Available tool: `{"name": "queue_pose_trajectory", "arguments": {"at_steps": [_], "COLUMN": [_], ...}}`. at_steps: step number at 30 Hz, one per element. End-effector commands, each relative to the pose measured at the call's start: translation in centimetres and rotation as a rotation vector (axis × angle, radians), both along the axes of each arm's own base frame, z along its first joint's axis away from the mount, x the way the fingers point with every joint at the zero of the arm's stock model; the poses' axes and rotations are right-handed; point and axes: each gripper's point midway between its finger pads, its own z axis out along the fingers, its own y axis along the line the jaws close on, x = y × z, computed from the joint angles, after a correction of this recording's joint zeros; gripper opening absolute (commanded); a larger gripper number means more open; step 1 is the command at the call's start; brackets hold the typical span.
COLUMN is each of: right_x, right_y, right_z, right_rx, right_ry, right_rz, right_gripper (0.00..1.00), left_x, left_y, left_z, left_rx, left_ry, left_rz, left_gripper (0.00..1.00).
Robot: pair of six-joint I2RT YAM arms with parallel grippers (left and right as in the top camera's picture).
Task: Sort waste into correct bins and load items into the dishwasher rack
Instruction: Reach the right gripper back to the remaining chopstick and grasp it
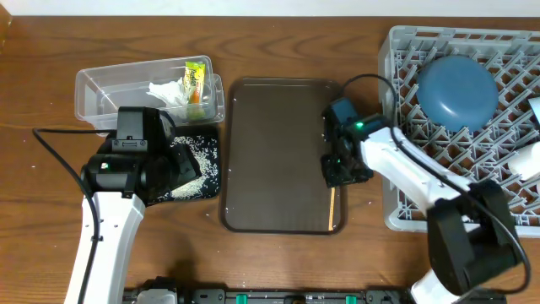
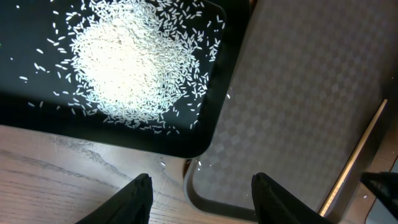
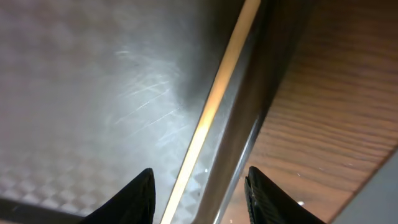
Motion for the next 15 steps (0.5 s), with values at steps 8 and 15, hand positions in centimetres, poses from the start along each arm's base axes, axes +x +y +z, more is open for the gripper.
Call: {"name": "queue_pose_trajectory", "arguments": {"at_steps": [8,15], "right_x": [-1.3,-1.5], "right_y": [0.8,1.4], "right_z": [-3.9,-4.3], "right_rx": [-0.067,-0.07], "right_ry": [0.076,0.077], "right_rz": [-0.012,-0.021], "right_gripper": [0.42,0.08], "left_x": [0.0,0.0], "left_y": [0.3,0.3], "left_z": [-0.1,-0.1], "left_rx": [0.014,0.014], "left_ry": [0.004,0.004], "left_rz": [0.004,0.004], "left_gripper": [0.54,0.54]}}
